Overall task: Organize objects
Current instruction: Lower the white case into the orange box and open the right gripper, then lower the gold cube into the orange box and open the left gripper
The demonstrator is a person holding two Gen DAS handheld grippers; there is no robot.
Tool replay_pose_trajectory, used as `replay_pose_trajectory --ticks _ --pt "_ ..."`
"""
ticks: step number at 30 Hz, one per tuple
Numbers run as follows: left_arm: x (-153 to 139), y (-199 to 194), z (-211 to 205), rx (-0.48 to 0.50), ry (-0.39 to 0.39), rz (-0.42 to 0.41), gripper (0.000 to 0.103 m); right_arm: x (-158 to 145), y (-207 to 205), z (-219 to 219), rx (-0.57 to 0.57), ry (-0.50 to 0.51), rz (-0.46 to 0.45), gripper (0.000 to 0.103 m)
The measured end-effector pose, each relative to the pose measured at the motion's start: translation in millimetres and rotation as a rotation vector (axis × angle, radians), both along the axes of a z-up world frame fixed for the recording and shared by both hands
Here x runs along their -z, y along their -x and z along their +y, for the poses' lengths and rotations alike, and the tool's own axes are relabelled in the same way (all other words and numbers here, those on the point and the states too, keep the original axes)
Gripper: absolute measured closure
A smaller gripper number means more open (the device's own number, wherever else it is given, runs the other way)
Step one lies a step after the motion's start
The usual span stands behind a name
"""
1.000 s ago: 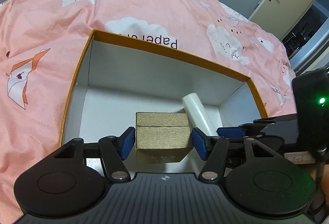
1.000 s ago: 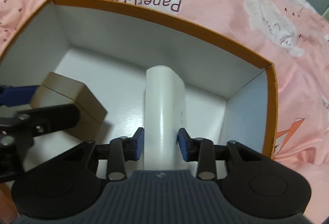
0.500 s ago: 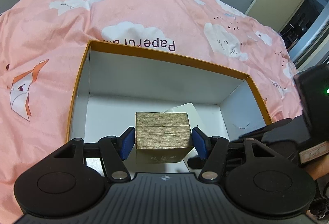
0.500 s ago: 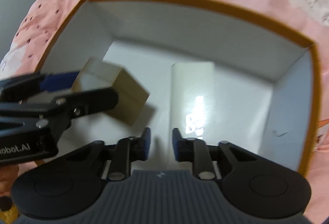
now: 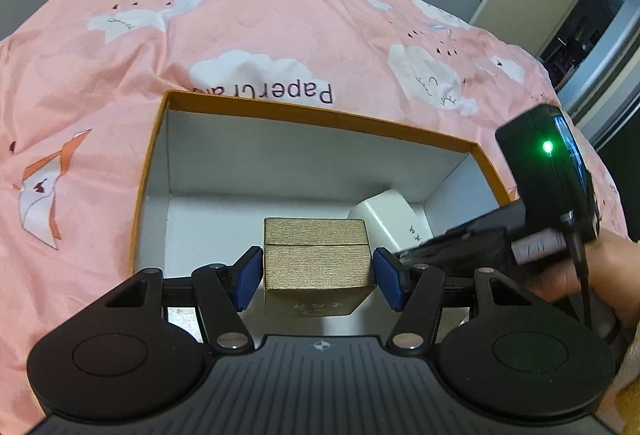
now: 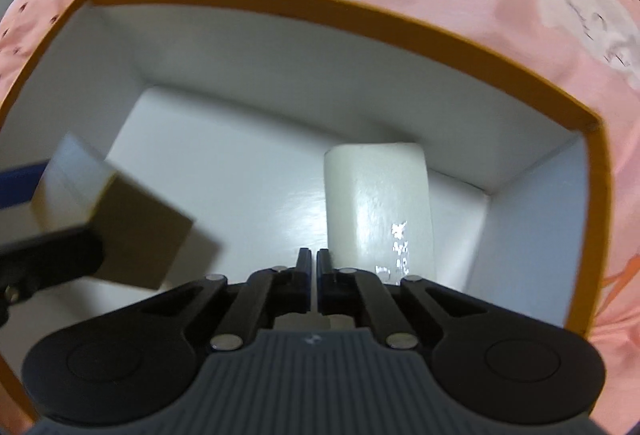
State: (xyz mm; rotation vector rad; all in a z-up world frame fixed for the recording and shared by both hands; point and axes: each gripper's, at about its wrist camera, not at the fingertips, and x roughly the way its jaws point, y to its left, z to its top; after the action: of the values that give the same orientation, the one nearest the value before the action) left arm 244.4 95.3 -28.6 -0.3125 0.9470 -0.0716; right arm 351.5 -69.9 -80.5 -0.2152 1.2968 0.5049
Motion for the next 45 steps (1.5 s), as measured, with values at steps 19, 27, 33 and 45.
replay_pose_trajectory --ticks 19,27,33,45 --pt "15 -9 -33 0.089 0.017 0.142 0.034 -30 18 -44 0.079 -0.083 -0.11 0.096" --pt "29 -10 -48 0.117 0.017 0.243 0.034 -33 43 -54 0.062 -0.137 -0.076 0.096" --pt "29 -10 -46 0.14 0.087 0.28 0.034 -29 50 -53 0.057 -0.175 -0.049 0.091" --pt "-17 19 -12 0.011 -0.036 0.09 0.05 -36 58 -18 -0.015 -0.285 -0.009 0.061"
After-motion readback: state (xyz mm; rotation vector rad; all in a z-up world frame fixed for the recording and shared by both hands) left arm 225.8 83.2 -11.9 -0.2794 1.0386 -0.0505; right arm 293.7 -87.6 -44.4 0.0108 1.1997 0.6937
